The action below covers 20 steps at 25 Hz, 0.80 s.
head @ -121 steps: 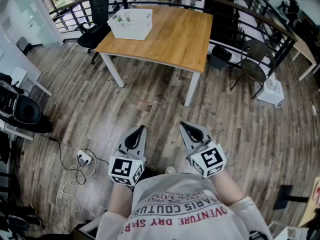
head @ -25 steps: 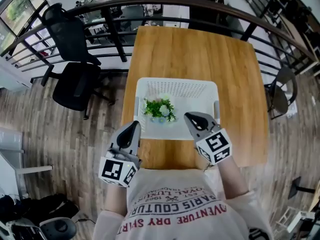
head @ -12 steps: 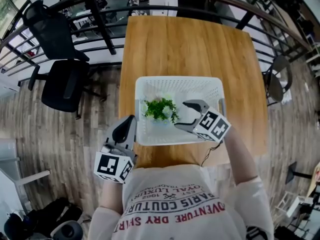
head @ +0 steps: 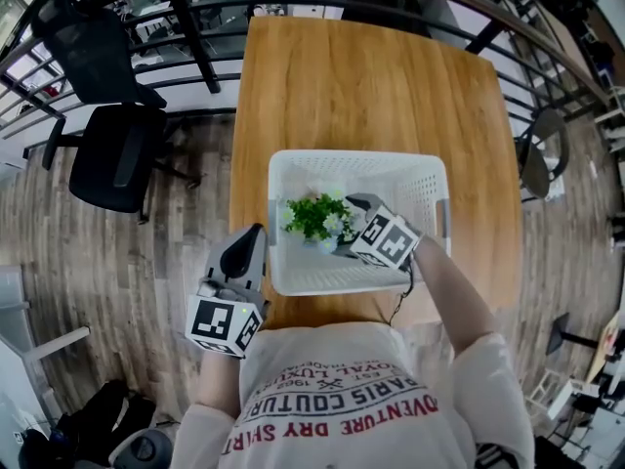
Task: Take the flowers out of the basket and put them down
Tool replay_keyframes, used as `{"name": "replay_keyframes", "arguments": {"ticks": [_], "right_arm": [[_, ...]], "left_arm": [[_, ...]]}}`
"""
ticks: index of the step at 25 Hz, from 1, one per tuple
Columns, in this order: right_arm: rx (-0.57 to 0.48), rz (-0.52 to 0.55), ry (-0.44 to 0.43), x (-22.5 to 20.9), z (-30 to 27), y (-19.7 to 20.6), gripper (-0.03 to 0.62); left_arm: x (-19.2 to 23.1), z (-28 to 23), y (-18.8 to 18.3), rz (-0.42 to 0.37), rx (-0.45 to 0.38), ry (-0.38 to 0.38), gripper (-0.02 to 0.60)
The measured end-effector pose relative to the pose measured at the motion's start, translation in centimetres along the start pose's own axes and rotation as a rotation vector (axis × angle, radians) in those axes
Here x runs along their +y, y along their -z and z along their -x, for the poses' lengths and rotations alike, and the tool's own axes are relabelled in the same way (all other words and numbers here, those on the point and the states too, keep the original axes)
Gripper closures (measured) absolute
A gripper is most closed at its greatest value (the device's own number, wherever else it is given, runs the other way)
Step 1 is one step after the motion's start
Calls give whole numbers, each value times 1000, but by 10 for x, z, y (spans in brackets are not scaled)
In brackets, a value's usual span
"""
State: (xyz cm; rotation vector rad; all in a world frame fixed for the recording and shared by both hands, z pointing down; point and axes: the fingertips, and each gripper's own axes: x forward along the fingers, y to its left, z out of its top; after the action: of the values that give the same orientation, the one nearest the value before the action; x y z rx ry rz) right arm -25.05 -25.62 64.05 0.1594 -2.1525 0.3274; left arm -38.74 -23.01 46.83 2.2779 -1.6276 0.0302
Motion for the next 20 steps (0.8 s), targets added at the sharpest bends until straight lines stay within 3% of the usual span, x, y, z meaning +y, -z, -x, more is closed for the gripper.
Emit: {"name": "replay_keyframes", "arguments": {"ticks": [11,20], "right_arm": [[6,-76,44,-10,-46,-4,98],[10,-27,137,-26,-66,-4,98]], "left_arm": [[-1,-18,12,30,21,53,560],[6,-17,18,73,35,46,560]]}}
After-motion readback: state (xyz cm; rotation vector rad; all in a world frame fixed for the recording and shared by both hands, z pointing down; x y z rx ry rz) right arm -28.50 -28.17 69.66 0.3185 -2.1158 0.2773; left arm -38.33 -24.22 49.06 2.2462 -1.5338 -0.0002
